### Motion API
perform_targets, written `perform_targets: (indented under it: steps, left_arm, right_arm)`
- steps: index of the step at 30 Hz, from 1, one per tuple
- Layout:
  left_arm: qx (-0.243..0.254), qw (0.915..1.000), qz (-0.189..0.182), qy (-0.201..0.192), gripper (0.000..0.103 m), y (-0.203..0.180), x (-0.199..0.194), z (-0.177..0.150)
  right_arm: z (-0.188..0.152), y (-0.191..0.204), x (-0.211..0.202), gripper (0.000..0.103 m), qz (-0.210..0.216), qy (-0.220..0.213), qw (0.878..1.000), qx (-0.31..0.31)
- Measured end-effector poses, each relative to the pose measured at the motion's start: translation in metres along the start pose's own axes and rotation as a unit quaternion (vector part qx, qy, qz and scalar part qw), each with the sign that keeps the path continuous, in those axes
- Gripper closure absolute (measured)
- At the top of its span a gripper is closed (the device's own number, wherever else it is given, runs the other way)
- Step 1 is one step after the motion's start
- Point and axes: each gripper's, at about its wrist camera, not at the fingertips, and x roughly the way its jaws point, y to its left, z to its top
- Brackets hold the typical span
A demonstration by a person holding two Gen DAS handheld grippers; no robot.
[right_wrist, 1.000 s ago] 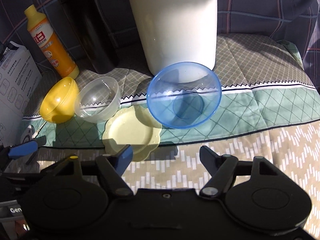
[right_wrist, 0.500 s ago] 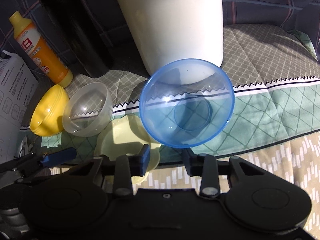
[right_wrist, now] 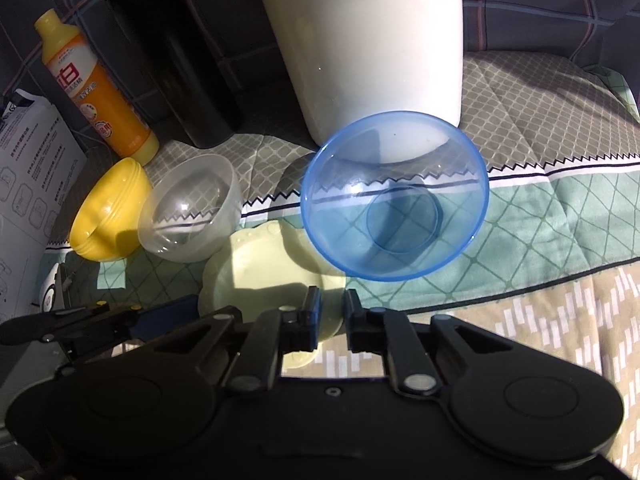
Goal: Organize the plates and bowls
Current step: 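Grasp the small pale-yellow scalloped plate with both grippers, then carry the scalloped plate with both grippers and lower it onto the green tray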
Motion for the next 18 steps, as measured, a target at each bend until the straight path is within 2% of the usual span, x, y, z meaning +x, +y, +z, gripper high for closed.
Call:
perform_targets:
  steps: [8, 18]
  left_arm:
    - [-0.001, 0.9997, 0.023, 0.013, 0.083, -0.004, -0.025, -0.009]
    - [-0.002, 0.9995, 0.032, 0.001, 0.083, 0.001, -0.096, -0.030]
  right_arm:
    - [-0.016, 0.011, -0.022, 0.090, 0.007, 0.007, 1.000, -0.006]
    - [-0.046, 0.037, -0.079, 0.090, 0.023, 0.012, 0.999, -0.023]
